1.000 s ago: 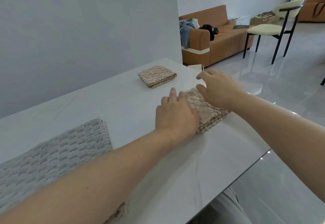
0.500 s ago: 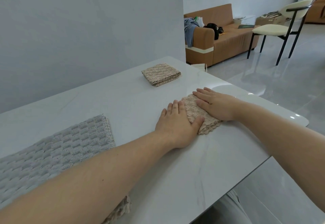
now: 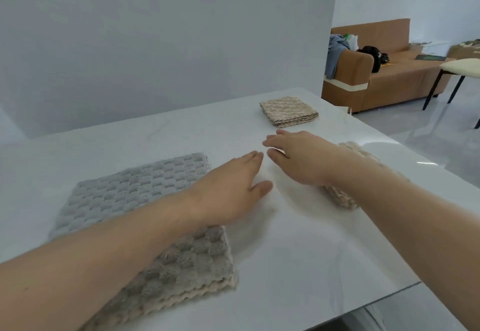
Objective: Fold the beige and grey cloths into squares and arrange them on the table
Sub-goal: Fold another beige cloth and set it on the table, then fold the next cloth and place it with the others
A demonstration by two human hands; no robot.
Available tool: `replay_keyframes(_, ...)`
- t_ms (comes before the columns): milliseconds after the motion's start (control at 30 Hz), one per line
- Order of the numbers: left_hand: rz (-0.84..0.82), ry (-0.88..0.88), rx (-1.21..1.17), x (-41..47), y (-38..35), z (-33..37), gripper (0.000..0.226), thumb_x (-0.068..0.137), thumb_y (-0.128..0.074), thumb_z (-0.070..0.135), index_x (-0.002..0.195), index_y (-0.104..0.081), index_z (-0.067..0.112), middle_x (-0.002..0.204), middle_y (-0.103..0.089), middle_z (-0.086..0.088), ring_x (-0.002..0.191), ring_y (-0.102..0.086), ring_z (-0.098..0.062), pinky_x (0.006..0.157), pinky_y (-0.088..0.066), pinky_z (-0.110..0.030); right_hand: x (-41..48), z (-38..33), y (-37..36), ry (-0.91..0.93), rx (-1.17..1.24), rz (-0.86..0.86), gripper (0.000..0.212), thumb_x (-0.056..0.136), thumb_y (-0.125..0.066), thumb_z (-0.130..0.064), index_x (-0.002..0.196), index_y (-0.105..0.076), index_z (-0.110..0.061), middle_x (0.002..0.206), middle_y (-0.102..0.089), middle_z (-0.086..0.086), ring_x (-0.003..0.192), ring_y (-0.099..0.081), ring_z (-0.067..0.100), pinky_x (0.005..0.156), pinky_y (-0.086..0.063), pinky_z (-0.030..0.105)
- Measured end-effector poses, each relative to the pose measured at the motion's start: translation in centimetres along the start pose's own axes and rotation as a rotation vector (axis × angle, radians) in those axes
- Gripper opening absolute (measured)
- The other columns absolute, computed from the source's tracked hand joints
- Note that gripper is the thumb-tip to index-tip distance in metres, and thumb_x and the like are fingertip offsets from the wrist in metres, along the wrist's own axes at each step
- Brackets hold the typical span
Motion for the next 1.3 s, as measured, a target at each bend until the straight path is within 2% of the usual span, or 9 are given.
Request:
replay_keyframes(300,0.145,0.421,-0.045,-7.9,4.8,-16.7,0.052,0.109,-0.035,0.040,0.155,-0.038,0.017,0.158,-0.041,0.000,0.145,-0.038,-0.018,0.114,-0.029,-0.030,5.8,-10.7,-1.7,0.134,0.033,0.010,0.032,0.102,-0.045,-0.036,0.121,-0.069,-0.028,0.127,-0.066,-0.007,0.121,-0.057,0.018,0.096,-0.053,0.043)
replay_keyframes(433,0.214,0.527,-0.027,-11.2,5.8,-23.3,0.027,0.108,-0.038,0.033,0.114,-0.063,0.023,0.117,-0.063,0.000,0.112,-0.056,-0.020,0.093,-0.039,-0.032,8.5,-12.3,-3.1,0.073,0.046,0.006,0.027,0.098,-0.049,-0.030,0.111,-0.073,-0.026,0.111,-0.071,-0.005,0.101,-0.066,0.021,0.085,-0.059,0.042)
replay_keyframes(533,0.267,0.606,0.005,-13.4,5.8,-27.5,0.028,0.107,-0.043,0.021,0.106,-0.069,0.012,0.112,-0.067,-0.003,0.109,-0.059,-0.024,0.091,-0.041,-0.032,10.2,-12.5,-4.3,0.012,0.036,0.014,0.027,0.094,-0.049,-0.023,0.104,-0.074,-0.021,0.103,-0.073,0.000,0.092,-0.069,0.025,0.079,-0.061,0.042)
replay_keyframes(633,0.312,0.677,0.005,-14.9,5.4,-30.6,0.026,0.104,-0.045,0.016,0.094,-0.066,0.004,0.097,-0.068,-0.012,0.097,-0.061,-0.029,0.086,-0.047,-0.037,11.8,-12.4,-5.3,-0.031,0.020,0.012,0.026,0.090,-0.050,-0.020,0.102,-0.071,-0.010,0.102,-0.073,0.008,0.096,-0.070,0.033,0.077,-0.061,0.042)
replay_keyframes(733,0.343,0.713,-0.050,-15.5,5.0,-32.1,0.027,0.103,-0.044,0.015,0.094,-0.067,0.003,0.105,-0.072,-0.014,0.099,-0.064,-0.031,0.088,-0.051,-0.040,13.1,-12.2,-6.5,-0.054,0.020,-0.011,0.024,0.089,-0.048,-0.016,0.067,-0.052,-0.011,0.074,-0.059,0.006,0.074,-0.061,0.032,0.055,-0.044,0.028)
replay_keyframes(867,0.428,0.696,-0.041,-15.5,4.7,-32.6,0.031,0.105,-0.047,0.022,0.123,-0.071,0.013,0.125,-0.068,-0.008,0.119,-0.059,-0.027,0.100,-0.043,-0.036,13.7,-12.6,-6.5,-0.049,0.019,0.006,0.021,0.093,-0.049,-0.021,0.097,-0.069,-0.012,0.099,-0.069,0.004,0.096,-0.065,0.030,0.077,-0.057,0.038)
replay_keyframes(967,0.538,0.685,-0.059,-15.7,4.8,-33.0,0.029,0.103,-0.052,0.028,0.124,-0.070,0.020,0.119,-0.064,-0.003,0.103,-0.057,-0.016,0.094,-0.042,-0.030,13.7,-13.1,-6.3,-0.025,-0.006,0.017,0.031,0.096,-0.052,-0.022,0.117,-0.067,-0.005,0.108,-0.072,0.007,0.112,-0.062,0.032,0.092,-0.056,0.046)
replay_keyframes(1100,0.597,0.643,-0.024,-15.4,5.1,-32.9,0.011,0.096,-0.062,0.025,0.097,-0.074,0.028,0.100,-0.060,0.005,0.089,-0.058,-0.011,0.083,-0.044,-0.029,13.8,-13.3,-6.5,0.007,-0.027,0.036,0.032,0.099,-0.054,-0.025,0.116,-0.069,-0.002,0.110,-0.071,0.011,0.115,-0.060,0.034,0.095,-0.054,0.047)
replay_keyframes(1300,0.631,0.647,-0.071,-15.3,4.7,-32.7,0.016,0.097,-0.062,0.022,0.110,-0.070,0.023,0.098,-0.065,0.010,0.084,-0.059,-0.009,0.083,-0.044,-0.026,13.7,-12.5,-7.1,0.019,0.008,0.049,0.024,0.098,-0.054,-0.026,0.094,-0.072,-0.011,0.098,-0.071,0.009,0.097,-0.064,0.034,0.083,-0.056,0.042)
Point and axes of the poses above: each hand's wrist, its own x-axis towards the middle knuckle, its own y-axis out of the back of the hand, z = x × y, the point moved 8 cm from there along x, towards the middle knuckle
